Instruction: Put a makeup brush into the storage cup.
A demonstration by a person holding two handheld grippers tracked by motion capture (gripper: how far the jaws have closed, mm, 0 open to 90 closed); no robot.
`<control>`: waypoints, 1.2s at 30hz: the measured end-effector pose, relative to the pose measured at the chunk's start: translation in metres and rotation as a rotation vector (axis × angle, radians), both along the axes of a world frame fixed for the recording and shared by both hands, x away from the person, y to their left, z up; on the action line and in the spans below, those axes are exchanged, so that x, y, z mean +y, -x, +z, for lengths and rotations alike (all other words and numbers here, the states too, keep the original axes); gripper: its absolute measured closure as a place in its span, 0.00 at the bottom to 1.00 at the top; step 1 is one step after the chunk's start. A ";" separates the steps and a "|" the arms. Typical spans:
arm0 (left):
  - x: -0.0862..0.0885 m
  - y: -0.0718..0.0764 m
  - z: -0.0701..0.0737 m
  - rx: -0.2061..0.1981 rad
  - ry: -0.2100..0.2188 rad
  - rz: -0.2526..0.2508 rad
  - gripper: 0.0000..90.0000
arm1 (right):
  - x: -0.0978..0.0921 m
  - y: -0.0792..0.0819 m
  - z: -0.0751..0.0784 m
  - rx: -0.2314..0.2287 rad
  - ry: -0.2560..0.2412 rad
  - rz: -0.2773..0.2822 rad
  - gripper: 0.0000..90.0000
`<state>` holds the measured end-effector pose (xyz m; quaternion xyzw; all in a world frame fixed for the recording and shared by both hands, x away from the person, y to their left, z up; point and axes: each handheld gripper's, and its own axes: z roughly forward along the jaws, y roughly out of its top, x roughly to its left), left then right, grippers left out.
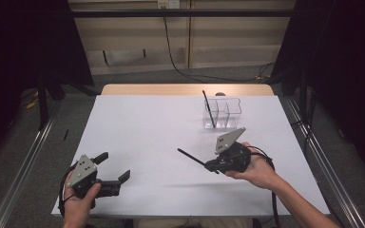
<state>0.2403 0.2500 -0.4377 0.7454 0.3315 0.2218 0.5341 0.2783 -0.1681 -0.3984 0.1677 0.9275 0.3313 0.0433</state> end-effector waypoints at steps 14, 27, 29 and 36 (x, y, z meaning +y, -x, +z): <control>-0.006 0.000 0.002 0.032 -0.014 -0.084 0.02 | 0.018 -0.004 0.008 0.073 0.224 0.057 0.94; -0.013 -0.003 0.013 0.076 -0.013 -0.158 0.02 | 0.026 -0.010 0.006 0.147 0.348 0.090 0.94; -0.014 -0.004 0.014 0.082 -0.011 -0.170 0.02 | 0.026 -0.011 0.007 0.152 0.358 0.100 0.94; -0.024 -0.008 0.022 0.095 -0.057 -0.229 0.02 | 0.030 -0.014 0.008 0.170 0.389 0.161 0.94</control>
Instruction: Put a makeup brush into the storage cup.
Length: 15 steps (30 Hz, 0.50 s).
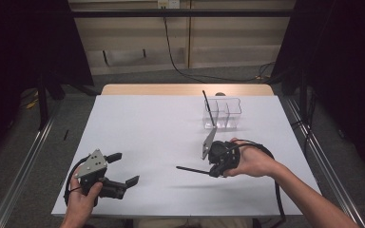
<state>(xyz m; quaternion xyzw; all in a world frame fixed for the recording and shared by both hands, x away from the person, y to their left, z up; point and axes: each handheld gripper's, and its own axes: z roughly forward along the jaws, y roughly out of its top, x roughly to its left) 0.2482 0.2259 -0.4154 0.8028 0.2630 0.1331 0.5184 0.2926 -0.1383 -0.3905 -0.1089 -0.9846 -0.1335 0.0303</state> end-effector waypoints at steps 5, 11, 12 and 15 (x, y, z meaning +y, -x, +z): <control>-0.008 -0.002 0.008 0.020 -0.007 -0.063 0.03 | 0.004 0.000 0.002 0.005 0.020 0.024 0.94; -0.021 -0.006 0.014 0.040 -0.027 -0.121 0.02 | 0.006 -0.001 0.000 0.002 0.028 0.033 0.94; -0.023 -0.007 0.015 0.039 -0.043 -0.134 0.02 | 0.006 -0.001 0.000 0.001 0.029 0.037 0.94; -0.031 -0.010 0.015 0.057 -0.045 -0.154 0.03 | 0.006 -0.001 0.000 0.003 0.030 0.034 0.94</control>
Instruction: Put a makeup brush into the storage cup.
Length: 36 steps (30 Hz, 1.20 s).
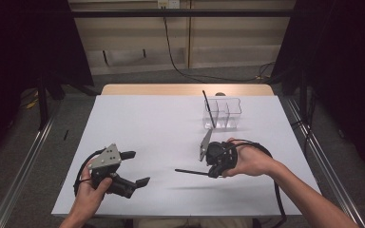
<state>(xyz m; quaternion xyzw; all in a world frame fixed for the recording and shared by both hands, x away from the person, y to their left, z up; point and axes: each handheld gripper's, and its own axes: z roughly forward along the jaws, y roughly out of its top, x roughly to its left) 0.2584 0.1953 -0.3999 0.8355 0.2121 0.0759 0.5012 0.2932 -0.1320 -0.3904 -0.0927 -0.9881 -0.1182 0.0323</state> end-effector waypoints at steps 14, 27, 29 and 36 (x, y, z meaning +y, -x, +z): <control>-0.042 -0.008 0.013 0.007 -0.080 -0.151 0.04 | 0.001 0.000 -0.002 0.008 -0.002 0.021 0.94; -0.068 -0.023 0.009 0.073 -0.195 -0.287 0.06 | 0.003 0.001 0.001 -0.003 0.005 0.037 0.94; -0.072 -0.023 0.009 0.080 -0.214 -0.311 0.06 | 0.003 0.001 0.001 -0.005 0.007 0.040 0.94; -0.086 -0.022 0.006 0.067 -0.305 -0.320 0.12 | 0.007 0.002 0.001 -0.014 0.006 0.050 0.94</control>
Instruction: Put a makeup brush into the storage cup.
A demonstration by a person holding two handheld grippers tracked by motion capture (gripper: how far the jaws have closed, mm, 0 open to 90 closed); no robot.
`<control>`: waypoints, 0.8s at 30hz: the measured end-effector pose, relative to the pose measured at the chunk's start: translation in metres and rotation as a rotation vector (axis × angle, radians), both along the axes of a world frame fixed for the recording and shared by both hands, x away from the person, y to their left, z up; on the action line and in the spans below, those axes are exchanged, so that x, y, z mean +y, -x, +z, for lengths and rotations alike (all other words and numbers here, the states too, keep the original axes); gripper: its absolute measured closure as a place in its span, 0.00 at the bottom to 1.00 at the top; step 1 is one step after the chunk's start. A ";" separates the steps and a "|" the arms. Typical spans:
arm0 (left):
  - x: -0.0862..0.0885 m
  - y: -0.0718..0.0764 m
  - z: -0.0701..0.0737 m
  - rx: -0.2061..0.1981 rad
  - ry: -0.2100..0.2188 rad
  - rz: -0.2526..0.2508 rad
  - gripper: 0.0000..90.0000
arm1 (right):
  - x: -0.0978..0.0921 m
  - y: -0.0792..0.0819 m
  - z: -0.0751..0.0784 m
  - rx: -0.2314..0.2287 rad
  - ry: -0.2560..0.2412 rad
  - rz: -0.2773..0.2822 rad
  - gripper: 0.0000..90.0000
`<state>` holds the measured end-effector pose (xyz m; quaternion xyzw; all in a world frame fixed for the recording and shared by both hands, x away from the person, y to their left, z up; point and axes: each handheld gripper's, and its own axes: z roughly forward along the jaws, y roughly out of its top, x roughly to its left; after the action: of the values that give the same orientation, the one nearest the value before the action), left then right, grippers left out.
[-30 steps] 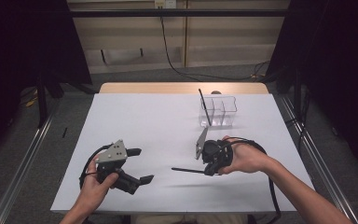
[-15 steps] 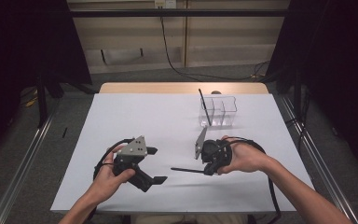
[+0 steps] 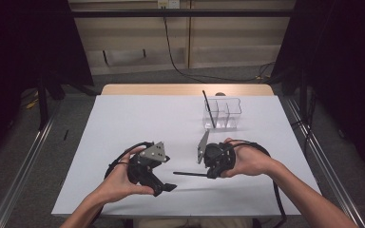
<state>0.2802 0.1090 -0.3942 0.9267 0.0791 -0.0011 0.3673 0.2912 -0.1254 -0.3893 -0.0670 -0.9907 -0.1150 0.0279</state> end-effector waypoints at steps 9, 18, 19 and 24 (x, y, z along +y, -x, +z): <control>-0.020 -0.005 0.000 0.029 -0.121 -0.045 0.30 | 0.006 0.002 -0.001 -0.006 -0.004 0.019 0.94; -0.028 -0.007 -0.004 0.039 -0.163 -0.057 0.56 | 0.007 0.003 -0.003 -0.006 -0.012 0.024 0.94; -0.028 -0.008 -0.004 0.037 -0.163 -0.063 0.60 | 0.007 0.003 -0.003 -0.007 -0.012 0.026 0.94; -0.029 -0.009 -0.006 0.053 -0.160 -0.074 0.69 | 0.009 0.004 -0.004 -0.011 -0.012 0.030 0.94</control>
<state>0.2891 0.0802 -0.4001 0.9550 0.0540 -0.0328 0.2897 0.2877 -0.1169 -0.3933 -0.0511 -0.9911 -0.1208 0.0247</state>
